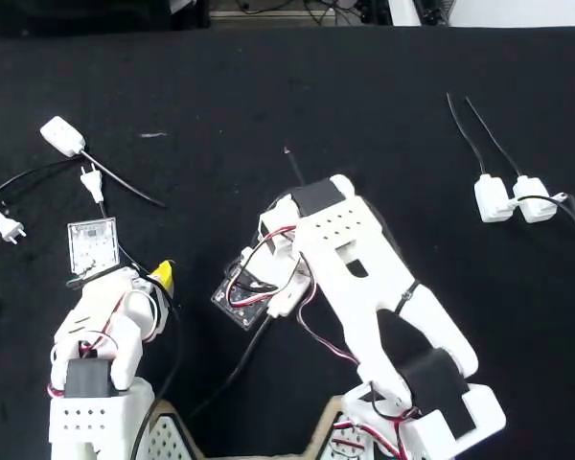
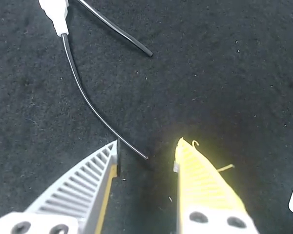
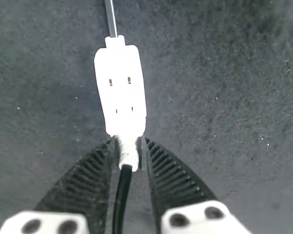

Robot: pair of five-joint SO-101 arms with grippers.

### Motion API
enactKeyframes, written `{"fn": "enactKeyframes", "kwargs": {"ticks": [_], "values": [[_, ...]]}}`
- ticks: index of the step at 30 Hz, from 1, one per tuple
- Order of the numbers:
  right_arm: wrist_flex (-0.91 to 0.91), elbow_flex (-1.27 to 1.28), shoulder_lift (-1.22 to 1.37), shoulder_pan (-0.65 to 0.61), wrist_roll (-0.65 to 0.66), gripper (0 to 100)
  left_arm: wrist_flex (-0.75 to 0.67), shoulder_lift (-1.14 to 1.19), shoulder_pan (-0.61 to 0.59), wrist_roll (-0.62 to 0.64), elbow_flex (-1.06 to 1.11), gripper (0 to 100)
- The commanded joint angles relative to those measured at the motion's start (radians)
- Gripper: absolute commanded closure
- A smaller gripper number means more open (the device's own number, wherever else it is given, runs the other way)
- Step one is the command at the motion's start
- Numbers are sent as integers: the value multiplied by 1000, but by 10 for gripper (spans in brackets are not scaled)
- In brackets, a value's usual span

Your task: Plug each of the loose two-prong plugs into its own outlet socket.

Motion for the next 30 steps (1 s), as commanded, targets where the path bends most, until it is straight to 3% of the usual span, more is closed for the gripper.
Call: {"fn": "enactKeyframes", "kwargs": {"ticks": [1,30], "values": [[-12,-44,7,5,11,988,-18,-9,-8,5,-62,805],[58,-125,13,21,11,988,-20,-9,-8,6,-62,805]]}}
